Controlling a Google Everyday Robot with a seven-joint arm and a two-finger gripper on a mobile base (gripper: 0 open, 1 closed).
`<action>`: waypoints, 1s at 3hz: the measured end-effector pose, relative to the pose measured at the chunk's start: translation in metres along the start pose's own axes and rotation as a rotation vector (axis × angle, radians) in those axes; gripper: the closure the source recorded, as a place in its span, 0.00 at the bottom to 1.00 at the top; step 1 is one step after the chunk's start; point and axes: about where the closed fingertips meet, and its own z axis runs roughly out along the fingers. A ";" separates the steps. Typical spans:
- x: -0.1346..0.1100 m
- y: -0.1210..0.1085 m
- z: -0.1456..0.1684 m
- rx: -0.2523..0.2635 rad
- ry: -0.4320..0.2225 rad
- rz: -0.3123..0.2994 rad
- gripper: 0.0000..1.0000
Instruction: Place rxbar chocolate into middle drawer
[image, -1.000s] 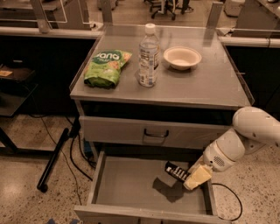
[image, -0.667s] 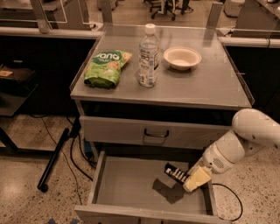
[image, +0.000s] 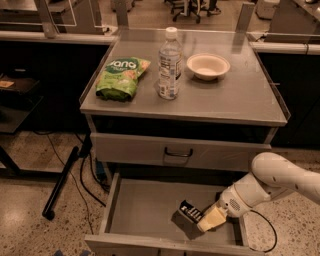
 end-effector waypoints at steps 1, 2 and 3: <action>0.000 0.000 0.000 0.000 0.000 0.000 1.00; 0.000 -0.009 0.024 -0.014 0.012 0.026 1.00; -0.004 -0.022 0.041 -0.002 0.009 0.058 1.00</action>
Offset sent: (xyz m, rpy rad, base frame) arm 0.0047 0.0162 -0.0372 -0.0021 0.0485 -0.0175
